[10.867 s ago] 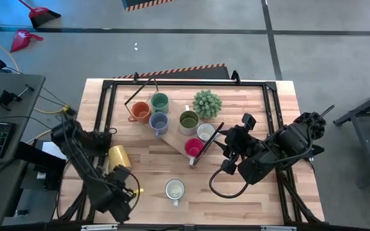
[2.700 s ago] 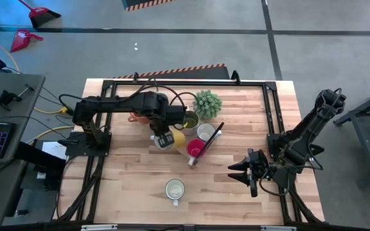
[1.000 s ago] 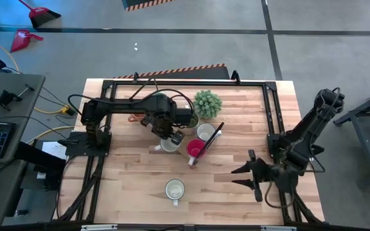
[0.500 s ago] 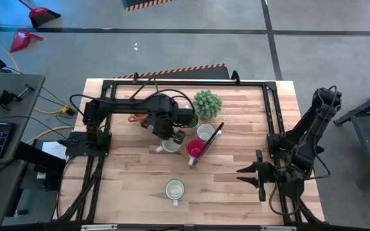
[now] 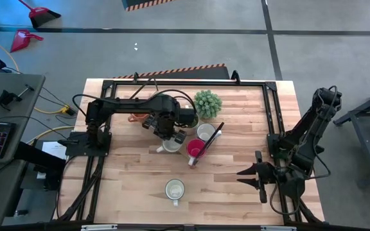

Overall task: Place coffee mugs
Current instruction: Put the yellow mug on the shelf

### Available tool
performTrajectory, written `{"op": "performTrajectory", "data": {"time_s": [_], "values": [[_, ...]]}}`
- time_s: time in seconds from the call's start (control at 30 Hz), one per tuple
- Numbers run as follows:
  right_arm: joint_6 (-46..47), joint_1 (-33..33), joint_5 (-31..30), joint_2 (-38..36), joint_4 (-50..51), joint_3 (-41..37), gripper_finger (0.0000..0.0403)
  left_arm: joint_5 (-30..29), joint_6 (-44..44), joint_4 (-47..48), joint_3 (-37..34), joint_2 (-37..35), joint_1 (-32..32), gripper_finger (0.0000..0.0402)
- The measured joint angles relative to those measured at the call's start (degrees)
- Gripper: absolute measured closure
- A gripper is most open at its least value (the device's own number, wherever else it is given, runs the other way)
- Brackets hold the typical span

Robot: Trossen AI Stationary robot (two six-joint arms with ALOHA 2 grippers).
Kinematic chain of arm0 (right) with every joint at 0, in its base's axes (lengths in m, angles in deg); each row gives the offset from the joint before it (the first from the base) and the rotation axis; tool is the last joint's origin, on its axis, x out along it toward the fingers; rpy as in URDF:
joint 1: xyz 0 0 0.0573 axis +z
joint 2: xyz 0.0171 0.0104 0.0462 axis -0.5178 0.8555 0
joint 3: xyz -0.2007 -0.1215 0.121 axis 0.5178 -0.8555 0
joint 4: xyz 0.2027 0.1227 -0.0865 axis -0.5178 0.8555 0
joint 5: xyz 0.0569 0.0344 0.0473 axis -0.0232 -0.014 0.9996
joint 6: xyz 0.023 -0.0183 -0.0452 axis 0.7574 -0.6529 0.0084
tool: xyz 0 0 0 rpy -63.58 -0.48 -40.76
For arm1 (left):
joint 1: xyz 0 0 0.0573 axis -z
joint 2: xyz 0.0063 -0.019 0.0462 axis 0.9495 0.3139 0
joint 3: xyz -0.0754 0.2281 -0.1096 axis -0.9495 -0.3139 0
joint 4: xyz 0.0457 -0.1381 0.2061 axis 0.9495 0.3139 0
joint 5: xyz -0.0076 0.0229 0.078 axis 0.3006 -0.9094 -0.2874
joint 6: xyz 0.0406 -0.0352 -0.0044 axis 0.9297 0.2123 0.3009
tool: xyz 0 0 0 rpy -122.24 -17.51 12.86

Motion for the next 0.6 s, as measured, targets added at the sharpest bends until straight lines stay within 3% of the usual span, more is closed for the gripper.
{"op": "performTrajectory", "data": {"time_s": [0.6], "values": [[0.0, 0.0, 1.7, 0.0, -0.7, 0.0, 0.0315, 1.6, -0.3, -1.7, 0.0, 1.5, -1.1, 0.0394]]}}
